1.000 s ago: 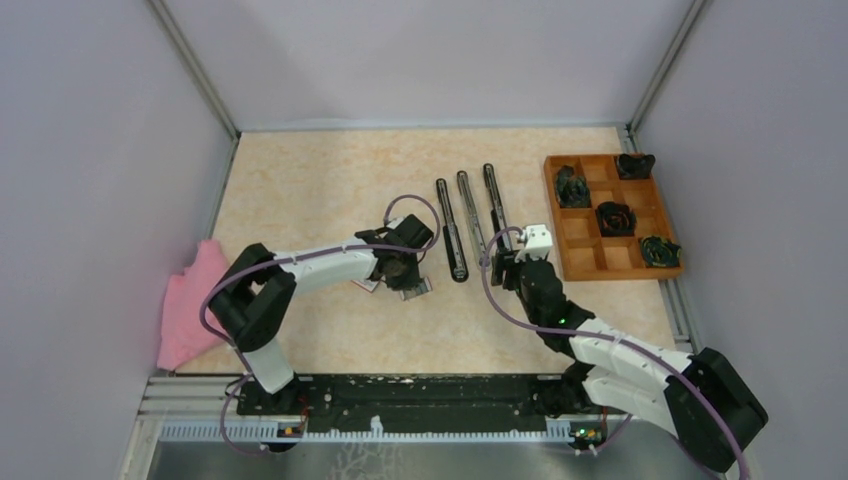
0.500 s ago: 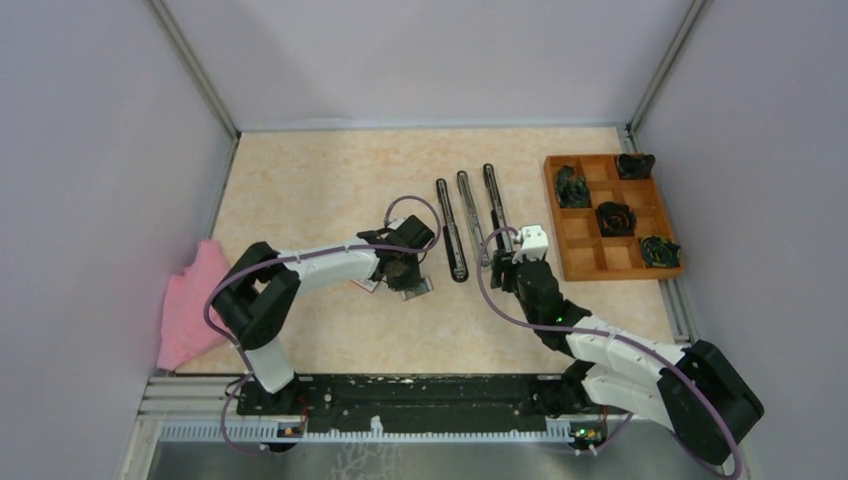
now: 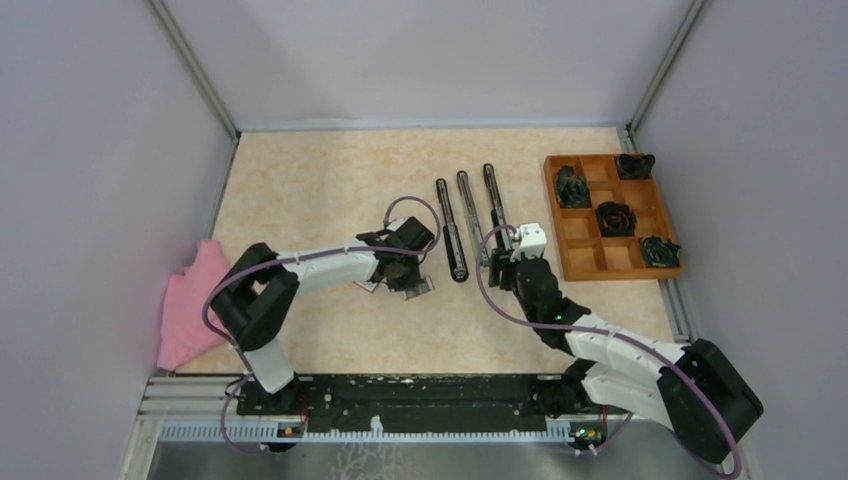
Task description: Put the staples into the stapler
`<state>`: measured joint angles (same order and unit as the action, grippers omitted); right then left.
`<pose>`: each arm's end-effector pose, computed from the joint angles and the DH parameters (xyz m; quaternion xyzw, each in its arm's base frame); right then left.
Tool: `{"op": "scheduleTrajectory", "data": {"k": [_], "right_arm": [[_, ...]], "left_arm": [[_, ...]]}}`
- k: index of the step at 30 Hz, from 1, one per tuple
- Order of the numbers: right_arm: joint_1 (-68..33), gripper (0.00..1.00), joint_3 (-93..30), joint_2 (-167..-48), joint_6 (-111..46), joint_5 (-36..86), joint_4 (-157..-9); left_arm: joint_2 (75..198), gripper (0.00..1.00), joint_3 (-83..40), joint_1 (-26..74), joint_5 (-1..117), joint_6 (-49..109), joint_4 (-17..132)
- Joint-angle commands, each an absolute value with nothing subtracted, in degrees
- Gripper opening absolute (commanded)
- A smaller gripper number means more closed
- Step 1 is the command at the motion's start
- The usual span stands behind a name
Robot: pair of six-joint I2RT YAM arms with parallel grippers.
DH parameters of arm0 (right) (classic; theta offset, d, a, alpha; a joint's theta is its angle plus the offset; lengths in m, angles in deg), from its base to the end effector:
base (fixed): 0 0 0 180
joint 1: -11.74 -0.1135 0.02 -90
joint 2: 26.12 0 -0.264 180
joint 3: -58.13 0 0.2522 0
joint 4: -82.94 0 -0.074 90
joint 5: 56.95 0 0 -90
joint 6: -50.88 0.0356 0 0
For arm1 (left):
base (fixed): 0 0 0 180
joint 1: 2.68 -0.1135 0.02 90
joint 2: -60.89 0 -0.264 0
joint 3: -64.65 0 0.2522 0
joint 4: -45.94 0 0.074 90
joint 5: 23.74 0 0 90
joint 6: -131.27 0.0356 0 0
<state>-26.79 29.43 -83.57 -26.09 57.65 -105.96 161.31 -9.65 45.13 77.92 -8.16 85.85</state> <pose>0.1650 0.1124 0.1786 -0.0571 0.8069 0.0872 0.5814 0.2326 -0.2459 0.1626 -0.0348 0.9727 -0.0893 0.2111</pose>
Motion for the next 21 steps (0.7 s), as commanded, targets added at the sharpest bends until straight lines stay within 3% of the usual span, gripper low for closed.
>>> {"op": "scheduleTrajectory", "data": {"k": [1,13,21], "right_arm": [[-27.19,0.61,26.75,-83.0,-26.56,56.04,-107.85],[-27.2,0.61,26.81,-80.26,-27.76,48.39,-108.32],[-27.11,0.63,23.99,-80.86,-26.3,34.37,-108.48]], "left_arm": [[158.72,0.0,-7.63,45.36,79.4,-7.7,83.25],[151.23,0.0,-0.4,43.54,75.32,-6.56,72.86],[140.6,0.0,10.99,39.02,67.81,-4.21,56.78]]}}
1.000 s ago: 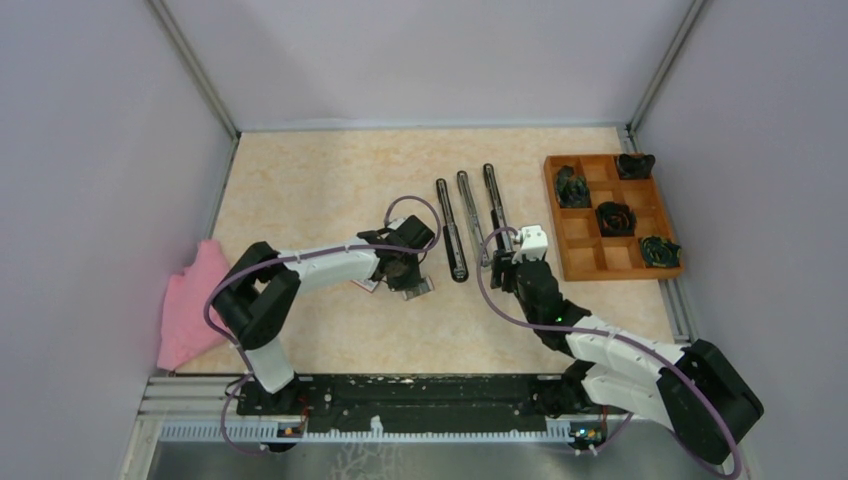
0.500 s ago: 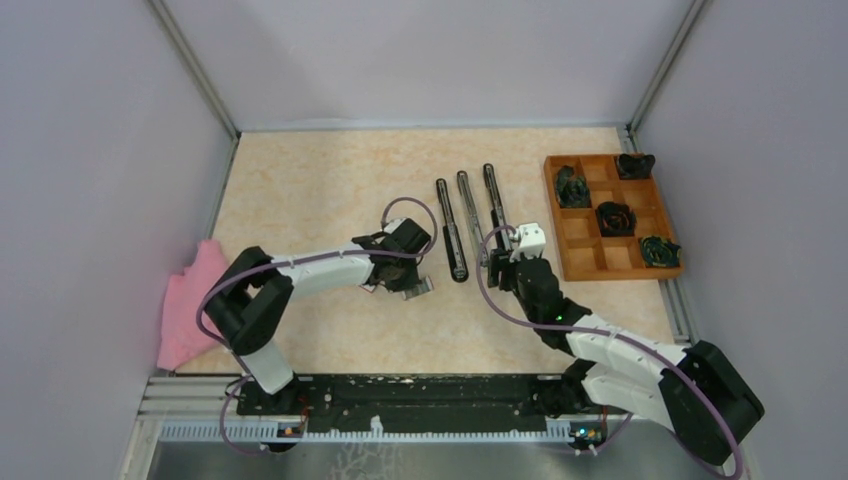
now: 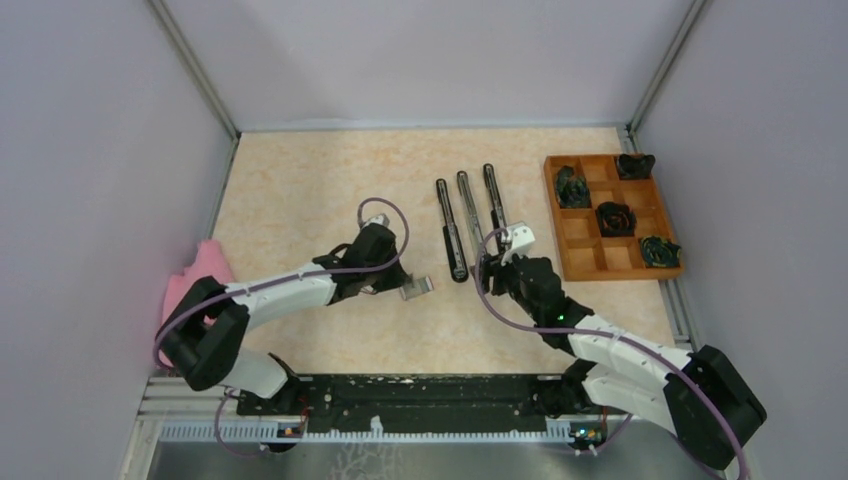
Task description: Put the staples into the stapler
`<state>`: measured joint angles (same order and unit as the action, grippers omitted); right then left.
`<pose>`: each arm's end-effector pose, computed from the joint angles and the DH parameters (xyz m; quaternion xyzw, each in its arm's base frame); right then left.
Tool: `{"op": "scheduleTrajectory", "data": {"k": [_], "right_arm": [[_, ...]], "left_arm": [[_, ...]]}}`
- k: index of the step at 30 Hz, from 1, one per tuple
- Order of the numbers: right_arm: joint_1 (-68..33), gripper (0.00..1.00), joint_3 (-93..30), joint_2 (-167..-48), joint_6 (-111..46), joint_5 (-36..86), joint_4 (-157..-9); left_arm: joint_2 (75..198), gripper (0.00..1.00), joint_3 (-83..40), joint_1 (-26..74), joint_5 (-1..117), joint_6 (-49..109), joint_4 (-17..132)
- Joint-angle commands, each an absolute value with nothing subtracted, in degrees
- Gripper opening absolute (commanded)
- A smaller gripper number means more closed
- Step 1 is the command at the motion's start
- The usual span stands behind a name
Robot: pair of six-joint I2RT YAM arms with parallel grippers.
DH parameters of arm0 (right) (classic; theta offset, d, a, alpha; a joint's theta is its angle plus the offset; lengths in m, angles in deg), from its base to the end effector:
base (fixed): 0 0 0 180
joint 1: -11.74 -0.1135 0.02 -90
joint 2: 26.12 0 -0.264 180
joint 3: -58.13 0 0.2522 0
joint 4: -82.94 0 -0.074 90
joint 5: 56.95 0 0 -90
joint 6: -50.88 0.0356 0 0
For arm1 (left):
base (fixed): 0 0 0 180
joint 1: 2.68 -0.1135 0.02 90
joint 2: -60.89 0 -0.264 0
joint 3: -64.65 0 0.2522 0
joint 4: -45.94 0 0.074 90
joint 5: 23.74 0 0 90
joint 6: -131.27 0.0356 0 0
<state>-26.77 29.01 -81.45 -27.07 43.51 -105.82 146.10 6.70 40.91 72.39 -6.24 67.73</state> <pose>0.1606 0.1195 0.1865 -0.1312 0.7939 0.1852 0.5642 0.2154 -0.1998 0.1784 -0.0507 0.9343 -0.2143 0.2804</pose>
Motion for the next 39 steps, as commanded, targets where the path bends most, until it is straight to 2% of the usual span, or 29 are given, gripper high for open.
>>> {"op": "scheduleTrajectory", "data": {"k": [1,11,17,27,39], "right_arm": [[-27.11,0.63,23.55,-81.18,-25.52,31.8,-108.3],[-27.03,0.63,18.35,-83.86,-19.53,17.87,-109.23],[-26.94,0.62,16.14,-87.23,-16.15,12.57,-113.3],[-25.37,0.6,10.62,-95.5,-7.84,0.73,-122.63],[-25.29,0.58,8.29,-101.59,0.53,-6.34,-133.37]], "left_arm": [[138.97,0.0,12.37,38.42,67.05,-3.96,54.85],[125.82,0.0,26.69,31.46,55.45,-6.23,31.52],[121.39,0.0,30.78,29.6,51.37,-7.1,24.27],[120.71,0.0,35.41,27.74,44.39,-11.63,5.95],[121.17,0.0,35.52,27.68,41.95,-14.91,-3.6]]}}
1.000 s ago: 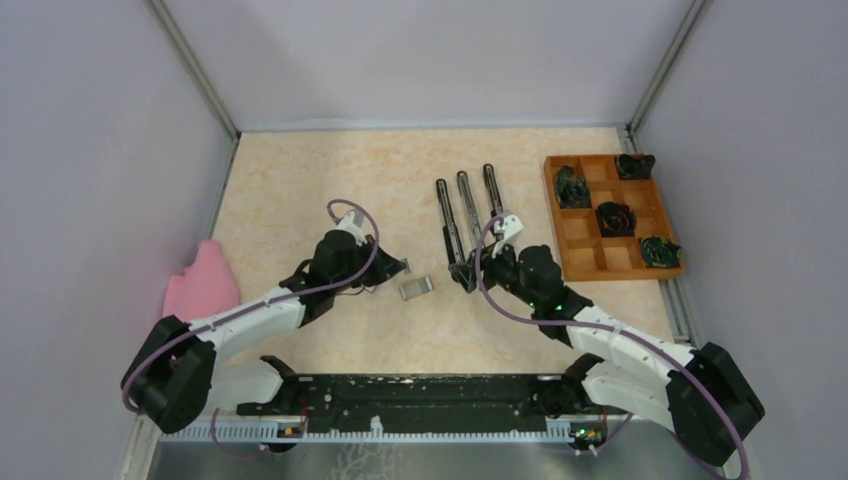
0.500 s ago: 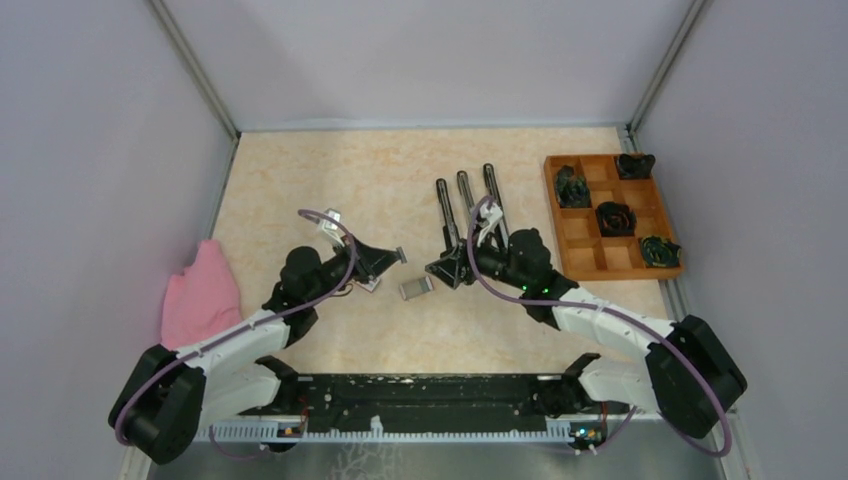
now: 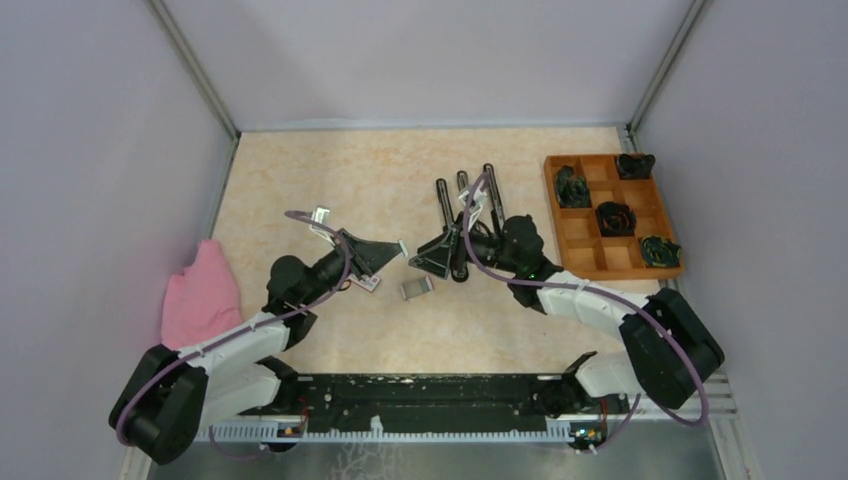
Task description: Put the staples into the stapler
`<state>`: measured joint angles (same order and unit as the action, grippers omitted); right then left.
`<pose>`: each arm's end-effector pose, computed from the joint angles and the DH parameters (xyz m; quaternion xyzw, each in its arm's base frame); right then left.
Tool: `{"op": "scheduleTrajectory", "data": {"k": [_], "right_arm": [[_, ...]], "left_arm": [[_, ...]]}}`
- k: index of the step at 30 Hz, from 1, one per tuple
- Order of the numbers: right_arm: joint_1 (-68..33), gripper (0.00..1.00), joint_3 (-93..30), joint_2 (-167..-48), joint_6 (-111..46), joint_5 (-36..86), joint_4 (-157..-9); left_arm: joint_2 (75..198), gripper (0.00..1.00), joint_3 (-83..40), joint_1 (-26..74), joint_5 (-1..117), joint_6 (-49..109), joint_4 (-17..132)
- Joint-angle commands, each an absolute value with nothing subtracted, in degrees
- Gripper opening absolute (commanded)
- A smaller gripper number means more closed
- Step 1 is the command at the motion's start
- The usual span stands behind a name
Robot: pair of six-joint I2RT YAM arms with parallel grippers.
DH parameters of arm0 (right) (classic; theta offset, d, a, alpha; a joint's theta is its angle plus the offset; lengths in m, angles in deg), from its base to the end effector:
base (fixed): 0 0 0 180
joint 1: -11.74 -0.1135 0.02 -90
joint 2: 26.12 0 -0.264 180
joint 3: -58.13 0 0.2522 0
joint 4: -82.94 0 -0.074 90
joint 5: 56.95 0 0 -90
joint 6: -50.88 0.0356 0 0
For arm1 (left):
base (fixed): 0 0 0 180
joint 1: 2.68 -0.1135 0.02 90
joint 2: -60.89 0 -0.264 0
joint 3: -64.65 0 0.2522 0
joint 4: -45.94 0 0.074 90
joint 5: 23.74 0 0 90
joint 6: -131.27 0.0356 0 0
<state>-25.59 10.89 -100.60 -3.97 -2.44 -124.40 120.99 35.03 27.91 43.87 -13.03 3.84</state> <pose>0.2074 0.1842 0.2526 -0.2285 0.6687 0.5721 0.4164 0.1743 -0.1188 0.2360 0.0199 0.6376 -0.6036 0.4783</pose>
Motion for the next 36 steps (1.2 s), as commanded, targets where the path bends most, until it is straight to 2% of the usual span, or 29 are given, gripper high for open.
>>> {"op": "scheduleTrajectory", "data": {"k": [1,16,36], "right_arm": [[-25.27,0.58,8.16,-101.99,1.3,-6.72,-134.82],[-25.27,0.53,6.52,-104.73,7.68,-9.47,-142.07],[-25.27,0.32,6.31,-107.75,13.24,-11.91,-150.14]], "left_arm": [[121.39,0.0,35.7,27.67,41.86,-15.41,-4.67],[125.54,0.0,36.3,27.67,40.19,-17.99,-13.23],[126.5,0.0,36.56,27.69,39.07,-18.59,-16.68]]}}
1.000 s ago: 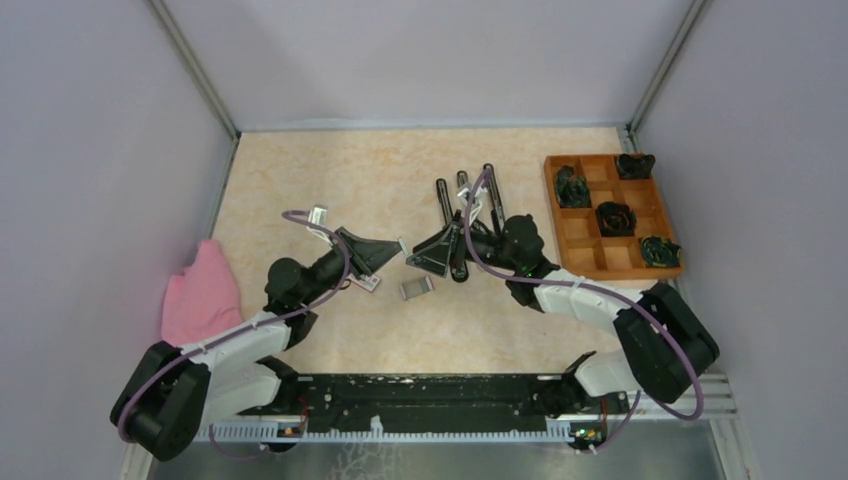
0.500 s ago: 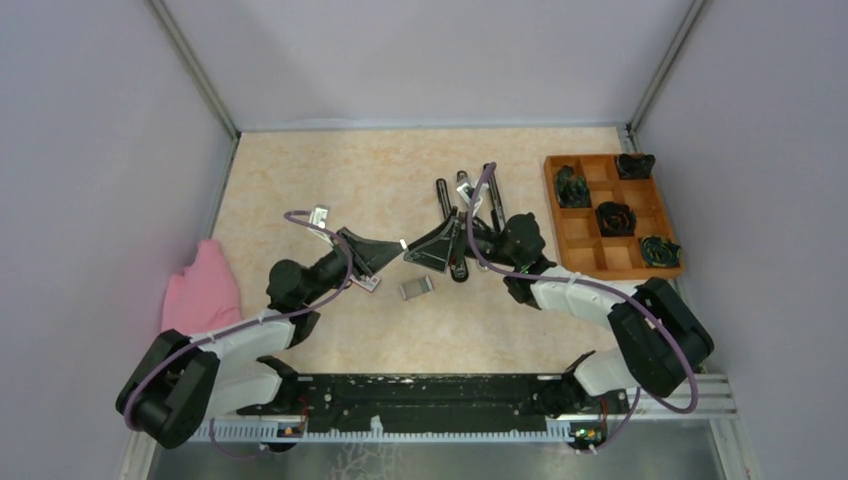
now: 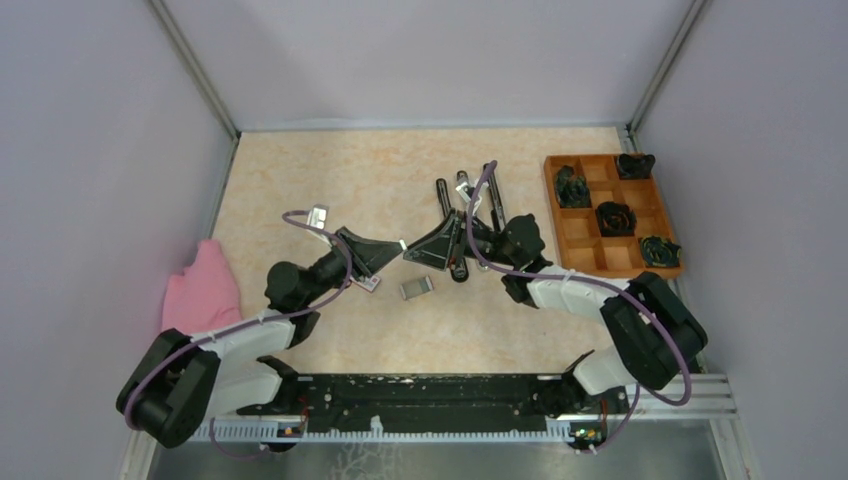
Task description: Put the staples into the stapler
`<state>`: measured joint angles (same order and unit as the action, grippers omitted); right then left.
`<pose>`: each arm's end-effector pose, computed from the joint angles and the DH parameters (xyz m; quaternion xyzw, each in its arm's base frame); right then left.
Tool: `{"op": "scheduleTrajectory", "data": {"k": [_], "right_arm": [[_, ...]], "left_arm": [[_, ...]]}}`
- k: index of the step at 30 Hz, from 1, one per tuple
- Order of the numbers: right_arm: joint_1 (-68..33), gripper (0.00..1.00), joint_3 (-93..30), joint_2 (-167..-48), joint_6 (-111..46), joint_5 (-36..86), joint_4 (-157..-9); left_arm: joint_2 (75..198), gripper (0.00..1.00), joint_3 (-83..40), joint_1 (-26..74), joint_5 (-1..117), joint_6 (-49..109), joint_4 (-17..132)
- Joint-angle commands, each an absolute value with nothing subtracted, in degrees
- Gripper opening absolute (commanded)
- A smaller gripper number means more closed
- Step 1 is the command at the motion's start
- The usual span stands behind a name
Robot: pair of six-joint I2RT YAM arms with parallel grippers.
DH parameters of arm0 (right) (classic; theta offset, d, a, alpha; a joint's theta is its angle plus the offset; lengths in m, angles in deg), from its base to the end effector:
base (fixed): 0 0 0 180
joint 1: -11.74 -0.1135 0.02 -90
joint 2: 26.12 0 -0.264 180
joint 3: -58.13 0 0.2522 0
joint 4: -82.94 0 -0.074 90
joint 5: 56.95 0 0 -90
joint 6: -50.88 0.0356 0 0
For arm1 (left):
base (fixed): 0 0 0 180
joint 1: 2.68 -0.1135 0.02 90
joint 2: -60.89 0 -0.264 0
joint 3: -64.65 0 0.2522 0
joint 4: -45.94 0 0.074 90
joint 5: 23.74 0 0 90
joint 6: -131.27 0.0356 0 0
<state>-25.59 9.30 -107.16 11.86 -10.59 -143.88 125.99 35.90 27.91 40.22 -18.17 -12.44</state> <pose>0.2147 0.1947 0.2650 -0.2246 0.5986 0.6748 0.3687 0.1730 -0.1204 0.2432 0.0453 0.5740 -0.6604 0.4820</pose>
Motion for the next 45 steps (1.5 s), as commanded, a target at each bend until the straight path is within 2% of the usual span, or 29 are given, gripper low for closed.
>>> {"op": "scheduleTrajectory", "data": {"k": [1,17,23,27,35,39,45], "right_arm": [[-25.27,0.31,6.31,-107.89,13.59,-12.02,-150.74],[-25.14,0.13,7.37,-107.54,13.5,-13.36,-152.83],[-23.37,0.12,8.16,-105.0,11.35,-13.53,-148.7],[-21.29,0.12,8.44,-102.05,7.71,-13.5,-141.87],[-20.02,0.12,3.93,-95.52,-9.3,-8.2,-110.5],[-19.99,0.12,-0.09,-94.32,-16.91,-2.84,-93.07],[-19.99,0.13,-5.6,-94.25,-23.63,7.88,-74.87]], "left_arm": [[126.66,0.0,36.56,27.65,38.91,-18.71,-16.94],[128.22,0.01,37.67,27.72,38.79,-18.89,-20.46],[128.01,0.25,38.93,27.64,40.42,-17.83,-19.52],[127.03,0.35,39.89,27.6,41.97,-16.19,-16.76],[121.96,0.49,39.69,27.55,46.3,-9.85,-2.23],[118.49,0.62,37.34,27.47,48.53,-5.39,10.8],[113.23,0.8,33.55,27.43,54.05,2.0,27.98]]}}
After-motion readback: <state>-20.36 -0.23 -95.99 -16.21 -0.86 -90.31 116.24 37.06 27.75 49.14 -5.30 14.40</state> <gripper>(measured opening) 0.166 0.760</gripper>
